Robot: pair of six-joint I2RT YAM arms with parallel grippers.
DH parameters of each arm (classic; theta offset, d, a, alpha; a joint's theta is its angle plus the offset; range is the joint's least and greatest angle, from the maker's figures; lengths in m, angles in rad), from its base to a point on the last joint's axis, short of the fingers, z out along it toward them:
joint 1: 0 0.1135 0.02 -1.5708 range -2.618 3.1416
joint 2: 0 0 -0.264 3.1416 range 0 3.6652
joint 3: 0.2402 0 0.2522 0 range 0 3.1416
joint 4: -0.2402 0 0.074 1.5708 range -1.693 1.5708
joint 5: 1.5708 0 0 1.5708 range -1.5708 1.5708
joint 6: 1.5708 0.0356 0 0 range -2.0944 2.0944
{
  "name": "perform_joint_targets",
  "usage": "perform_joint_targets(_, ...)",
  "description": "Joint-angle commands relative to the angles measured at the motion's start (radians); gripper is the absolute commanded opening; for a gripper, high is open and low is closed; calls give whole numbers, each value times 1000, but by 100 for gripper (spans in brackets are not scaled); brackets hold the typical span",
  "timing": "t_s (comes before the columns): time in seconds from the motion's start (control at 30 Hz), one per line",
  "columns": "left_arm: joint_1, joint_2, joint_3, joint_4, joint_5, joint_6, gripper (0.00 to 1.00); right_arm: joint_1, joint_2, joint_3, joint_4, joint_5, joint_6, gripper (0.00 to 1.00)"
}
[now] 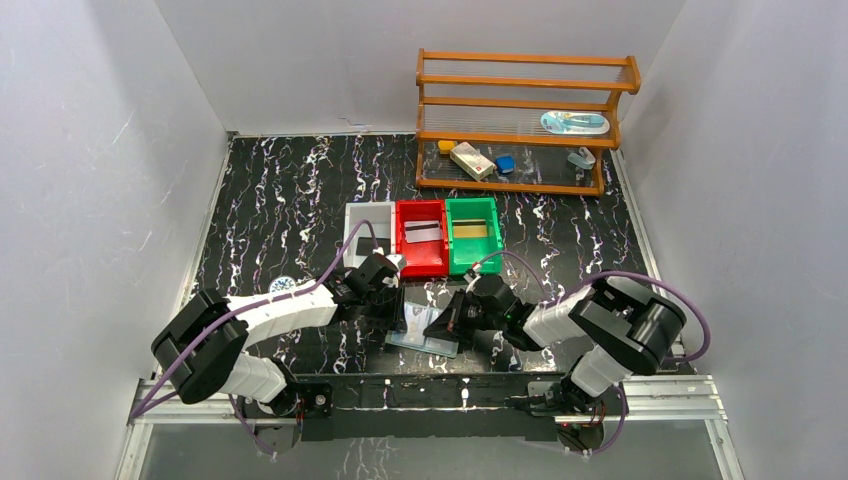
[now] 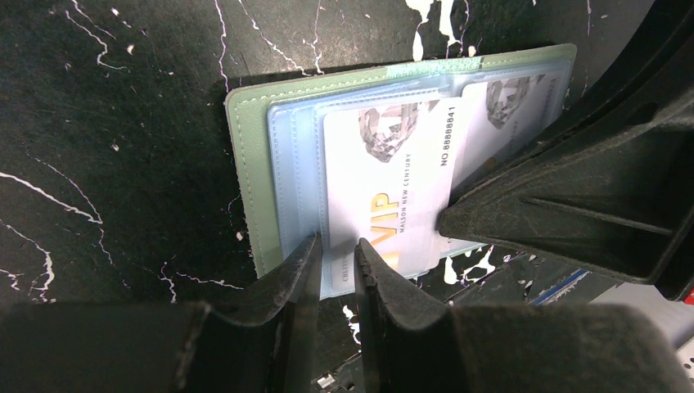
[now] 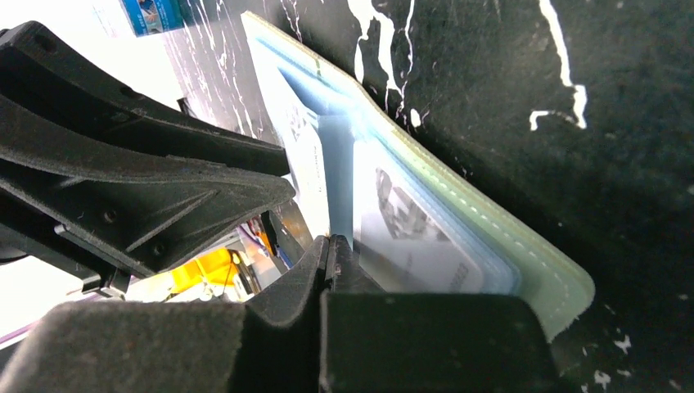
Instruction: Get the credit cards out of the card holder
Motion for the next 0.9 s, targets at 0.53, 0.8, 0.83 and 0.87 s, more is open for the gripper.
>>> perform_joint_targets(0.53,1,16,-23,-73,-63,32,21,-22,-96,-32,-74,11,-24,4)
perform_joint_targets(0.8,2,-4,-15,-85,-56,33,23,-23,-68,-13,-69,8,-20,5)
perform_joint_targets(0.83,2,-5,-7,-90,-55,35,25,-23,-57,-6,-69,7,-19,5)
perform_joint_targets(0.87,2,-34,-1,-94,-56,36,28,-23,-44,0,-67,4,-17,5)
